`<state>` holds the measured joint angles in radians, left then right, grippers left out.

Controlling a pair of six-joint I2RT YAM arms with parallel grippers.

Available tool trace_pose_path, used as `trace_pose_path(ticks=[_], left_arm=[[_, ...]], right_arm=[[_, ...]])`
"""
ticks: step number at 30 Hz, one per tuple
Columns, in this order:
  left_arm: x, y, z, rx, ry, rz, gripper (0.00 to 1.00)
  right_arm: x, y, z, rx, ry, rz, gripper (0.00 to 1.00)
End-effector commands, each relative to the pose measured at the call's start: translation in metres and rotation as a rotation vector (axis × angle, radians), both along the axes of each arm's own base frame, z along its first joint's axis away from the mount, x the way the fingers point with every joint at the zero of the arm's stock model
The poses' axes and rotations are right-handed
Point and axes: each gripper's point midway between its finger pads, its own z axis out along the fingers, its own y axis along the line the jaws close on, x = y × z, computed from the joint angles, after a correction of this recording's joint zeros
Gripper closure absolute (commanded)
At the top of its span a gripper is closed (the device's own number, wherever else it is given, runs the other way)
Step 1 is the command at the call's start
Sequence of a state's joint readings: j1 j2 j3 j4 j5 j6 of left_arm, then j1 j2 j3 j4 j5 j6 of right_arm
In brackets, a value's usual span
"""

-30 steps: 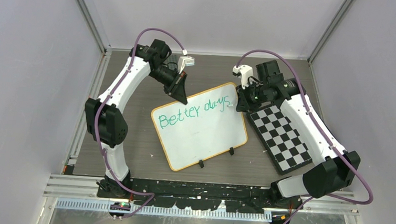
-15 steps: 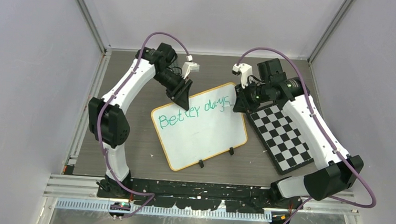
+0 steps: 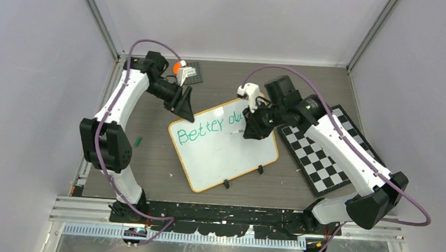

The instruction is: Write a sentence on the whiteboard

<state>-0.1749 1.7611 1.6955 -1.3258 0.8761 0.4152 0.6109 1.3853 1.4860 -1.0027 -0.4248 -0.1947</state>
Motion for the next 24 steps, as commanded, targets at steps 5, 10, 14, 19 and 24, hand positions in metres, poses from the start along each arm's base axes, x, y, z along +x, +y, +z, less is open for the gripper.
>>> trace_pose_path(ticks=[5,10,14,19,24], left_arm=[[-0.014,0.01,0.021,-0.1,-0.065,0.066,0.41],[-0.02,0.008,0.017,-0.118,-0.045,0.062,0.42],[-0.022,0.007,0.008,-0.121,-0.016,0.06,0.52],[-0.025,0.006,0.002,-0.111,-0.002,0.055,0.63],[-0.025,0.005,0.0,-0.109,-0.001,0.054,0.73]], right_arm=[[-0.022,0.053,-0.012,0.009,-0.132,0.11,1.0],[-0.034,0.071,-0.026,0.003,-0.183,0.148,1.0],[-0.04,0.082,-0.029,0.025,-0.209,0.164,1.0],[-0.044,0.095,-0.037,0.003,-0.26,0.172,1.0],[-0.039,0.105,-0.045,-0.026,-0.27,0.147,1.0]])
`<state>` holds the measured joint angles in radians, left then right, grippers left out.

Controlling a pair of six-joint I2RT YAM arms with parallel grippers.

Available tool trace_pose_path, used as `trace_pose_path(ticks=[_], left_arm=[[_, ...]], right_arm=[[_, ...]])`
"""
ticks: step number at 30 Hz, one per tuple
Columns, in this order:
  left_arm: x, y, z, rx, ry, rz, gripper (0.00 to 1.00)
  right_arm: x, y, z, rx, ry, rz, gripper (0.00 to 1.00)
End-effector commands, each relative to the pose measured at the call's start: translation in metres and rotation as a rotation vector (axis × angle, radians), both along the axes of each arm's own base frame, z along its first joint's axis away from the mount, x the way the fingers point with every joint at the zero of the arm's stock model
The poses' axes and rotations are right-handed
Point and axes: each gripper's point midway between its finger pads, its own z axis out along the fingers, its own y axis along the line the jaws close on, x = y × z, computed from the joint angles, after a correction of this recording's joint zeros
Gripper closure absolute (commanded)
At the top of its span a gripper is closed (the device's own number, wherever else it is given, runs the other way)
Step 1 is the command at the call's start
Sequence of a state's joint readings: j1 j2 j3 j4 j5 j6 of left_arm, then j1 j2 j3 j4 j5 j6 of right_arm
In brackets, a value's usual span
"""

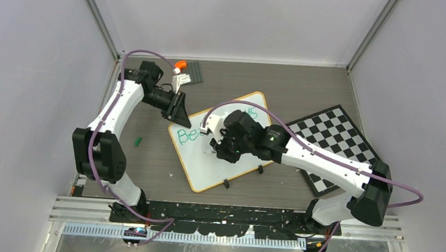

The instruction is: Write a sentence on the whiteboard

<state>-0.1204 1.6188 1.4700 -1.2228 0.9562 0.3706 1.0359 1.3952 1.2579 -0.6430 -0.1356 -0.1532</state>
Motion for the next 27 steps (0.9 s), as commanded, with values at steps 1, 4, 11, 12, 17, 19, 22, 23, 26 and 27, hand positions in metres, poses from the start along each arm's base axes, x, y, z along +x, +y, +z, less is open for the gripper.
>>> trace_pose_path(ticks=[1,4,11,12,17,19,22,23,26,27], left_arm=[[0.001,-0.005,0.004,-0.027,-0.029,-0.011,0.75],[0.002,-0.004,0.003,-0.026,-0.027,-0.01,0.85],[0.002,-0.005,0.004,-0.025,-0.034,-0.012,1.0],[0.002,-0.005,0.004,-0.025,-0.034,-0.011,1.0],[0.001,-0.004,0.004,-0.023,-0.042,-0.015,1.0],[0.001,-0.004,0.004,-0.023,-0.045,-0.019,1.0],[0.0,-0.004,0.004,-0.024,-0.049,-0.023,1.0],[0.0,-0.004,0.003,-0.024,-0.051,-0.024,1.0],[-0.001,-0.004,0.003,-0.023,-0.055,-0.027,1.0],[-0.001,-0.004,0.003,-0.024,-0.056,-0.028,1.0]], right_arm=[[0.013,0.017,0.004,0.031,-0.054,-0.044,1.0],[0.007,0.023,-0.001,0.018,-0.057,-0.026,1.0],[0.004,0.034,-0.005,0.009,-0.07,-0.008,1.0],[0.005,0.034,-0.004,0.01,-0.075,-0.012,1.0],[0.009,0.031,-0.009,-0.02,-0.088,-0.023,1.0],[0.008,0.028,-0.013,-0.033,-0.085,-0.021,1.0],[0.009,0.021,-0.019,-0.059,-0.094,-0.035,1.0],[0.009,0.019,-0.02,-0.065,-0.097,-0.038,1.0],[0.005,0.014,-0.027,-0.08,-0.082,-0.027,1.0],[0.004,0.012,-0.028,-0.085,-0.08,-0.025,1.0]])
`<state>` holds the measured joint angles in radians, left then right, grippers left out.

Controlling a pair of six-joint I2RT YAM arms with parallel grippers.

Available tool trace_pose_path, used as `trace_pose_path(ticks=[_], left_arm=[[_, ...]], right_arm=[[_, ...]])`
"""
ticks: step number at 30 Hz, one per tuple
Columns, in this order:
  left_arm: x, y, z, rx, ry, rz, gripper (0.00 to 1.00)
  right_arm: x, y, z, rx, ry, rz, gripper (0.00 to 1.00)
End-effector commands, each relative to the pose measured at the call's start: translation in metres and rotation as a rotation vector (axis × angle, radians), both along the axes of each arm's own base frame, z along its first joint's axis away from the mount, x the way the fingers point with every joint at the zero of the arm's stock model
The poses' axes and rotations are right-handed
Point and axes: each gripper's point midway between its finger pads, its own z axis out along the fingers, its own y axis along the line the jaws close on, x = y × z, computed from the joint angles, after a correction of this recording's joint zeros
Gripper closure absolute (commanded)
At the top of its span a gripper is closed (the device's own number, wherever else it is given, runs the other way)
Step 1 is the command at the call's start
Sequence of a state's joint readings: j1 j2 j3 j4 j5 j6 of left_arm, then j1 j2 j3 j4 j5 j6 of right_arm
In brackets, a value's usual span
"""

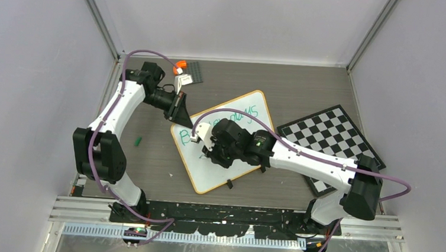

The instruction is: Write a sentence on the whiteboard

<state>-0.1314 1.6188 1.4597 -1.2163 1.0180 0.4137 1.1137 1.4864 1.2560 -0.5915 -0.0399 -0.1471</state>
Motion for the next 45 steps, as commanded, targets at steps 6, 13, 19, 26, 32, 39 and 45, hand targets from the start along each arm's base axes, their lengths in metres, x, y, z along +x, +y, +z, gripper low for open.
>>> trace_pose_path(ticks=[6,13,19,26,32,39,45], left_arm=[[0.002,0.006,-0.002,0.037,-0.035,0.019,1.0],[0.002,0.006,-0.003,0.042,-0.037,0.018,1.0],[0.002,0.006,-0.002,0.04,-0.039,0.017,1.0],[0.001,0.006,-0.002,0.04,-0.041,0.016,1.0],[0.001,0.006,-0.001,0.042,-0.043,0.015,1.0],[0.001,0.006,-0.003,0.044,-0.038,0.014,1.0],[0.003,0.006,-0.003,0.042,-0.041,0.014,1.0]], right_arm=[[-0.008,-0.007,-0.007,-0.02,-0.003,0.029,1.0],[-0.011,-0.003,-0.007,-0.036,-0.018,0.055,1.0],[0.006,0.0,0.009,-0.028,-0.091,0.009,1.0],[0.017,0.003,0.018,-0.017,-0.116,-0.018,1.0],[0.023,0.0,0.019,-0.022,-0.126,-0.039,1.0],[0.028,-0.017,0.012,-0.055,-0.123,-0.062,1.0],[0.011,-0.021,-0.006,-0.078,-0.05,-0.025,1.0]])
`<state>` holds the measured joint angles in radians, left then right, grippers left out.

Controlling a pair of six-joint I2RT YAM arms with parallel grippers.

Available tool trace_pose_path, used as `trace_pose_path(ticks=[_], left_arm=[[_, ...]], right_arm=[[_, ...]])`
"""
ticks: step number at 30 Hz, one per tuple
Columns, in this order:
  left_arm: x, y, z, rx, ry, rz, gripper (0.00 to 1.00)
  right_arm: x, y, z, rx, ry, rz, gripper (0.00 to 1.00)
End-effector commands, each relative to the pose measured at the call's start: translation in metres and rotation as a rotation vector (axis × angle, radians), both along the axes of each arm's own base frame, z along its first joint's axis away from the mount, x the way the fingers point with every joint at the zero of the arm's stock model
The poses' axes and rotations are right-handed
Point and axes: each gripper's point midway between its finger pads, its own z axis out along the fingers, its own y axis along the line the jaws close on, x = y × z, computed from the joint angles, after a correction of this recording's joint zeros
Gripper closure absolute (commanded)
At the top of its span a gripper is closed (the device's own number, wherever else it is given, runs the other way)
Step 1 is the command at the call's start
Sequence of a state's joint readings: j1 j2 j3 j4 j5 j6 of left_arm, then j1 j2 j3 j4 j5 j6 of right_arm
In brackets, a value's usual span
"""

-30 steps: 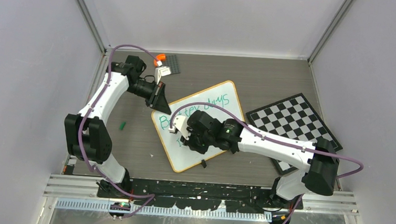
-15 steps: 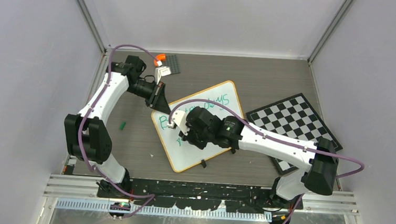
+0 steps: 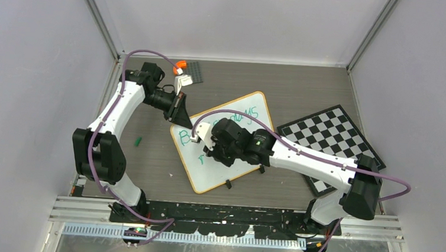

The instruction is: Write a sentence on the whiteboard

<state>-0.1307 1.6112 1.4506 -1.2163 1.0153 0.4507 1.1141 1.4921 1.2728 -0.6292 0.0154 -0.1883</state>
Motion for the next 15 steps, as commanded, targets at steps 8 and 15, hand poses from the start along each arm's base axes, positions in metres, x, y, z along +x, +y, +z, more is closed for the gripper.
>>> trace_pose_path(ticks=[8,15], left_arm=[[0.004,0.005,-0.002,0.044,-0.008,0.034,1.0],[0.004,0.004,-0.002,0.041,-0.006,0.034,1.0]], right_arm=[[-0.008,-0.018,-0.02,-0.057,0.02,0.009,1.0],[-0.008,-0.018,0.014,0.011,-0.018,0.013,1.0]])
